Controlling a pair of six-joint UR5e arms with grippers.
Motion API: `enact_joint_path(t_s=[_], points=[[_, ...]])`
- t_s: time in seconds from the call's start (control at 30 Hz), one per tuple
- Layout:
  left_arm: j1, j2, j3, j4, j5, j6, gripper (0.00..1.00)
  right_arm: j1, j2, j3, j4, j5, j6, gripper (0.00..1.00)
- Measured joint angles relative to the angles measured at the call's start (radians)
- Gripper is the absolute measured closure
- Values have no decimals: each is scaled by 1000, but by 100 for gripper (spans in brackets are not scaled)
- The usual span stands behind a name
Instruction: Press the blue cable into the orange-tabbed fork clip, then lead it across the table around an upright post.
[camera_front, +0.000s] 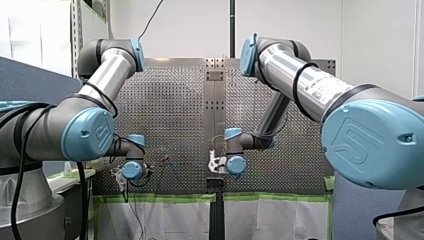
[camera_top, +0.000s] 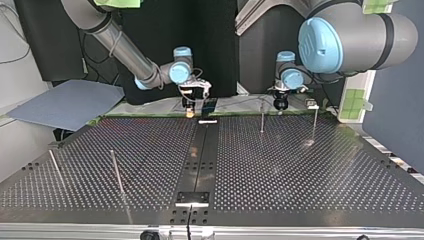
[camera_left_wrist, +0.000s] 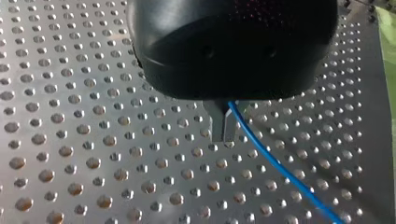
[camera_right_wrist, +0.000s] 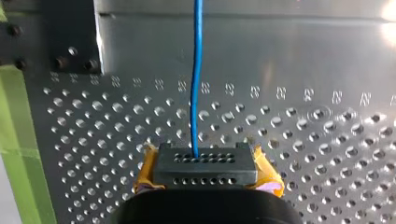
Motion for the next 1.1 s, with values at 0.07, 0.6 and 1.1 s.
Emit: enact_joint_path(t_s=[0.07,0.6,1.1], points=[[5,1,0,-4,1,8,100,-7,0,-3,1,6,5,98],[30,40,0,-2,66,13,100,-35,0,-22,2,25,26,98],[42,41,1,26,72,-47,100,-72,0,-35,9,105,104,98]])
